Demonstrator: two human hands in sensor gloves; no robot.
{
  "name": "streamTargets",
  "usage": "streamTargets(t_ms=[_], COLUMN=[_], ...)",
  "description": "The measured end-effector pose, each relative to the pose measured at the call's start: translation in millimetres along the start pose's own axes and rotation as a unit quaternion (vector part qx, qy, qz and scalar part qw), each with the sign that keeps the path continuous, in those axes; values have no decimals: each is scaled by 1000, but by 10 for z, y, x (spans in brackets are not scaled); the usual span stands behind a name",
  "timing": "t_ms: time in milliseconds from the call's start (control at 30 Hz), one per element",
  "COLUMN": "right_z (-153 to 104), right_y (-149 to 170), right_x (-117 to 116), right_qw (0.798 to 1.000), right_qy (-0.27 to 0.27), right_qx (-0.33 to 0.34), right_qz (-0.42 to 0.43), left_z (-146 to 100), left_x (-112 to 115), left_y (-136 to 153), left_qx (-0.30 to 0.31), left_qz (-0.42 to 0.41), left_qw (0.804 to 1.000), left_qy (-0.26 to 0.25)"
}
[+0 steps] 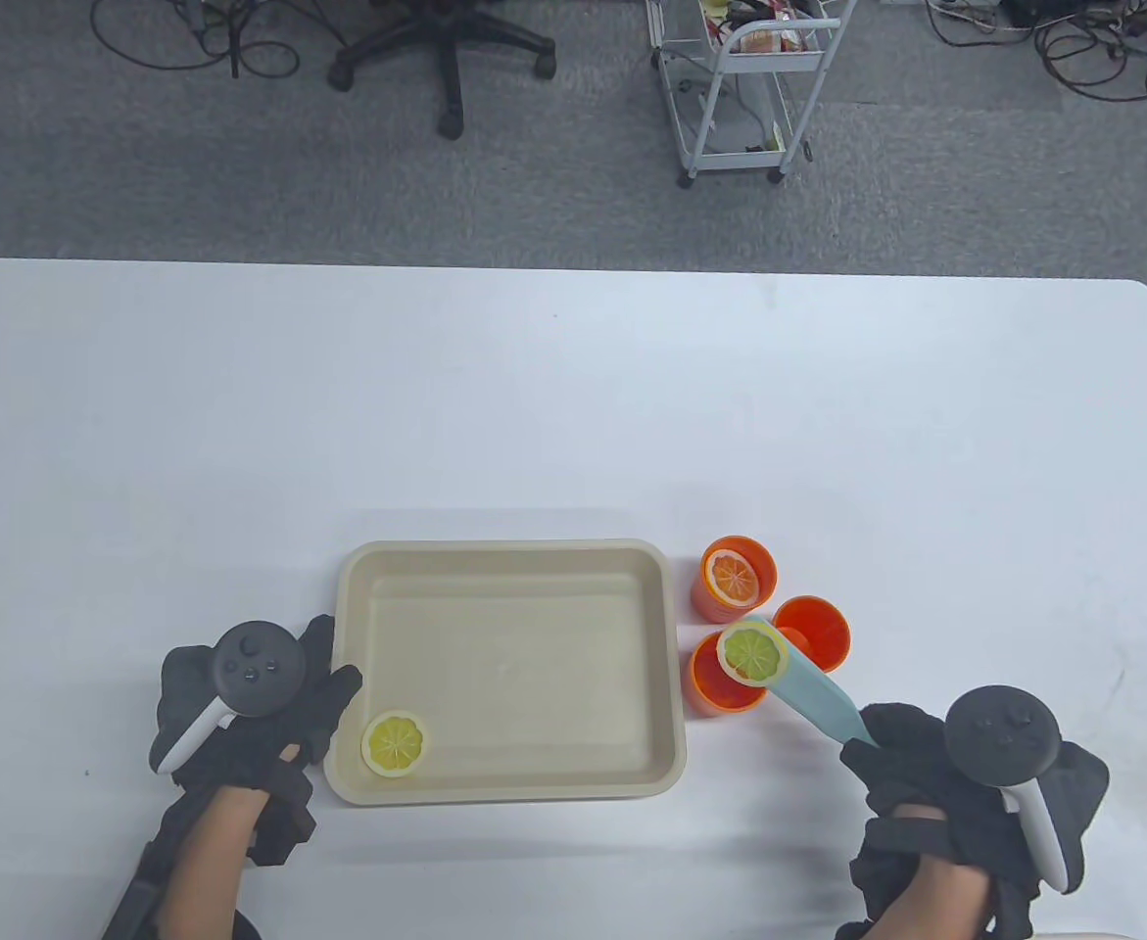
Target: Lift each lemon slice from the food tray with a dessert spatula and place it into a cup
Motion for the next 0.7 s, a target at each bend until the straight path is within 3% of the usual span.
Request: streamTargets(t_ms=[400,700], right_z=[-35,-130], right_y=[-86,-503], right_x=[0,-159], right_qw=[1000,988], right_qy=[18,-10], right_qx=[17,151], right_qz=[-6,-13], left_z=[4,5], left_x=[2,4], left_y=[4,4], left_qx=[0,0], left_qz=[0,0], left_qw=[1000,1000], left_qy=[1,1])
Point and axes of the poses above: the tracker on the back of each hand, its own y axis roughly to the little-finger side, its own z axis roughly from the wrist to the fingertips, x = y × z, the point moved 1 cm from there along z, roughly from the wrist to the fingertips, and after that the axes turned 6 degrees about z, right-handed, at the moved point
